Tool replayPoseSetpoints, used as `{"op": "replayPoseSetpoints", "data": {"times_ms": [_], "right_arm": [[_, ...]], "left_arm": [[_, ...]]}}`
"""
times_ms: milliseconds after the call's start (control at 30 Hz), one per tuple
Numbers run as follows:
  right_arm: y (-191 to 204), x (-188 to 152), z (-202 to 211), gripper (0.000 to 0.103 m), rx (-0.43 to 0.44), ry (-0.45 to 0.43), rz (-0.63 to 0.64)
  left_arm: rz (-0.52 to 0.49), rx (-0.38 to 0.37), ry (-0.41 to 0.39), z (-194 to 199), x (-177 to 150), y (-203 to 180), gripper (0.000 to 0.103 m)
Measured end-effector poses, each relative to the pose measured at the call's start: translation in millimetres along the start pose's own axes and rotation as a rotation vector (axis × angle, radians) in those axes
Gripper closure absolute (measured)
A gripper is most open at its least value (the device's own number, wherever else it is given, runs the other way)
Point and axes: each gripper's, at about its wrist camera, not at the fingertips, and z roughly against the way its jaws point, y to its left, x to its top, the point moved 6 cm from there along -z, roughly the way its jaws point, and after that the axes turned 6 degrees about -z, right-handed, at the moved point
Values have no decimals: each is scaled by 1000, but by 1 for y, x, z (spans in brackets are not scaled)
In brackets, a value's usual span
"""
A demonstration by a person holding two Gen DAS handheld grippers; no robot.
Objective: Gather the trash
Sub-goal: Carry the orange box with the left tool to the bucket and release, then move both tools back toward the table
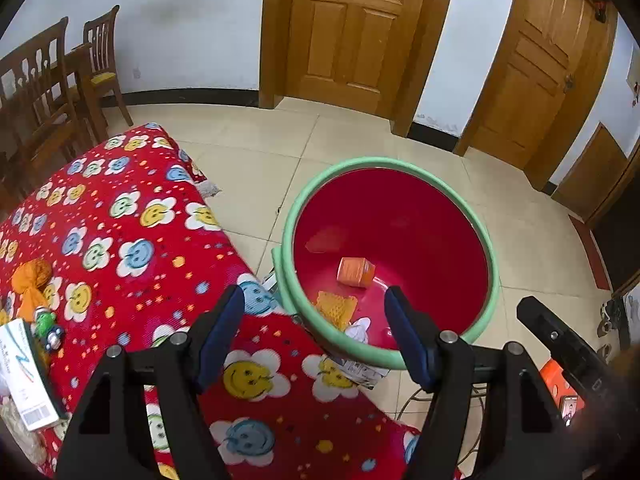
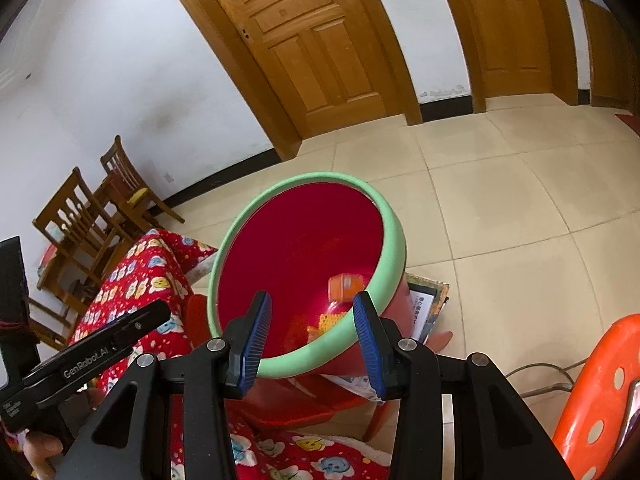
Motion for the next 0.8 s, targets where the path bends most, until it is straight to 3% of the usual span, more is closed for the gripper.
{"op": "replayPoseSetpoints", "data": {"times_ms": [800], "right_arm": [[49, -31, 22, 54, 78, 30, 96]], "left_arm": [[120, 100, -28, 66, -43, 54, 29]]}}
